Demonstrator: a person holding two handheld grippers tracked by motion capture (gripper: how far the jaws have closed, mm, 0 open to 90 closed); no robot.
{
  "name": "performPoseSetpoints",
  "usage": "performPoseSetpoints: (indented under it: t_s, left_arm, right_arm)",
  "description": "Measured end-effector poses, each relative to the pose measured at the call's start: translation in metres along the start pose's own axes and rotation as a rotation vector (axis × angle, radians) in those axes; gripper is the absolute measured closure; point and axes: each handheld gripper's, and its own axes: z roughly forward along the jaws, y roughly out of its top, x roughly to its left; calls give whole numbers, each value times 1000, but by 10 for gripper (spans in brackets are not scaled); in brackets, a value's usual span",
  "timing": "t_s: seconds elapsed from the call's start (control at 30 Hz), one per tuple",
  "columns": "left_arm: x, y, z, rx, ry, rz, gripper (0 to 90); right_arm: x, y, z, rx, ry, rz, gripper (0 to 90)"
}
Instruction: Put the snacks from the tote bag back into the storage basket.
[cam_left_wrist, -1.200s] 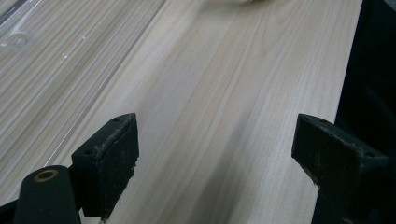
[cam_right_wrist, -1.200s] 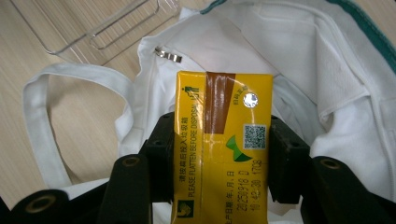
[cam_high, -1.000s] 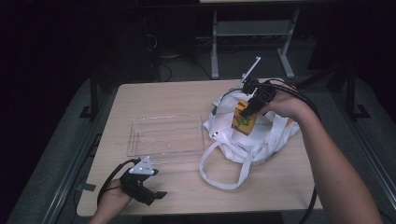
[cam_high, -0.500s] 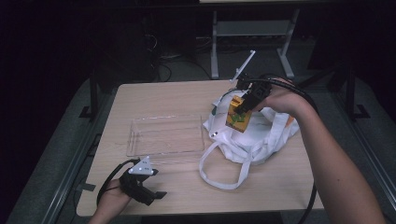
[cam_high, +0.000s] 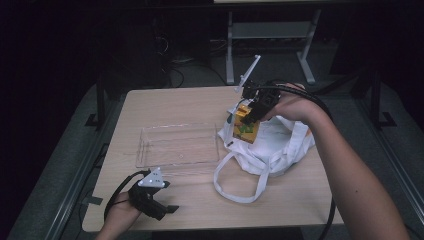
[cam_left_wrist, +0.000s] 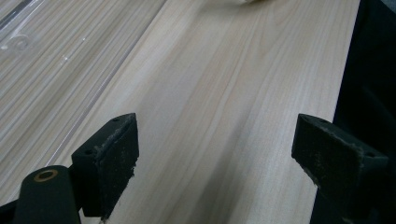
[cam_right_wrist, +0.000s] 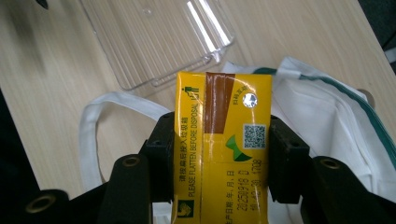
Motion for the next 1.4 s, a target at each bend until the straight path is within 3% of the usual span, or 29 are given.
performPoseSetpoints:
  t_s: [0.53,1.17,1.4]
  left_arm:
    - [1,0,-1,4,2,15,145]
    - [-1,0,-1,-11,-9,-3,146]
    - [-1,0,-1,-5,-10,9,145]
  right_arm:
    - [25,34,13,-47,51,-153,520]
    - [46,66,38,-43,100,-278,520]
    - [51,74,47,-47,119,-309,520]
